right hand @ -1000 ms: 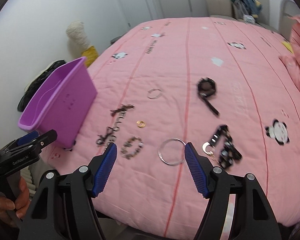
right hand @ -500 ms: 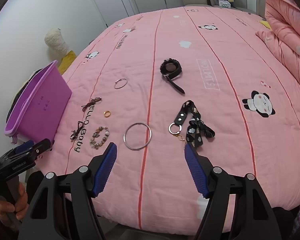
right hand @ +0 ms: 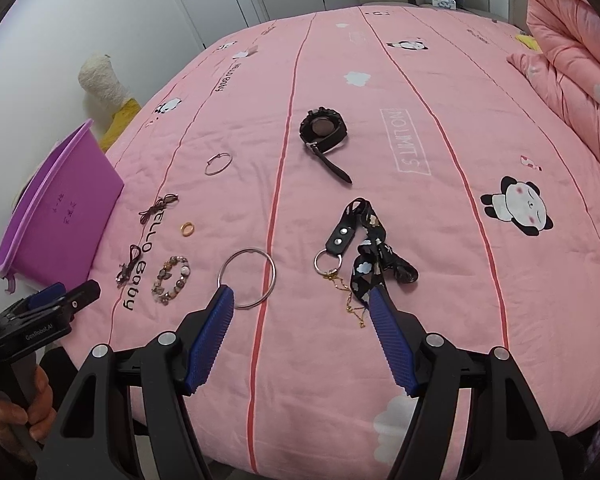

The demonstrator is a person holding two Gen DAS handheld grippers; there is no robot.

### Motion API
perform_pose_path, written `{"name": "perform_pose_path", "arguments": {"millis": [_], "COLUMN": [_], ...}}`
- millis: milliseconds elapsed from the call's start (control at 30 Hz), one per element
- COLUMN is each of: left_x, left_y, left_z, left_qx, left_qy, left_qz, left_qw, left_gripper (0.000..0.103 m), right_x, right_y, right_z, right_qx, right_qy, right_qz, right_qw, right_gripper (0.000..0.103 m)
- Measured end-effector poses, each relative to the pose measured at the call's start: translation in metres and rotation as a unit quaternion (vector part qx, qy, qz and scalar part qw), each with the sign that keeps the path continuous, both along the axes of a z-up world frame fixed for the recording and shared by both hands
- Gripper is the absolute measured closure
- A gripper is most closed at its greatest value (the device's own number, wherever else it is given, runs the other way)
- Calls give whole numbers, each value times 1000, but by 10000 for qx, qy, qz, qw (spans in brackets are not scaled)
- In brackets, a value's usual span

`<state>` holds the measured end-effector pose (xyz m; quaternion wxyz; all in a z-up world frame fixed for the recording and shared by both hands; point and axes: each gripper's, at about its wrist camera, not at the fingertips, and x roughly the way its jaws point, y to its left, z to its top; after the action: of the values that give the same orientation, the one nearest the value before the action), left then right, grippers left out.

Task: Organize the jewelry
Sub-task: 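Lower the left tool to the beaded bracelet while the right tool approaches the black lanyard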

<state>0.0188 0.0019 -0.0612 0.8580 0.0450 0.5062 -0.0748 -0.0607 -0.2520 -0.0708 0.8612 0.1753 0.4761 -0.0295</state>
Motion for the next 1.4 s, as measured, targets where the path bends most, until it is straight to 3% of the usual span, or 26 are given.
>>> {"name": "perform_pose_path", "arguments": {"millis": [1400], "left_x": [45], "left_y": [-20], "left_z": [-76], "left_qx": [124], "left_qy": [612], "left_qz": [44], "left_qw": [9980], "left_gripper": [10], "right_x": [45], "right_y": [-49], "right_z": [-73], "right_qx": [123], "right_qy": [502], "right_qz": [-272], "right_qw": [9983], "right_gripper": [36]}}
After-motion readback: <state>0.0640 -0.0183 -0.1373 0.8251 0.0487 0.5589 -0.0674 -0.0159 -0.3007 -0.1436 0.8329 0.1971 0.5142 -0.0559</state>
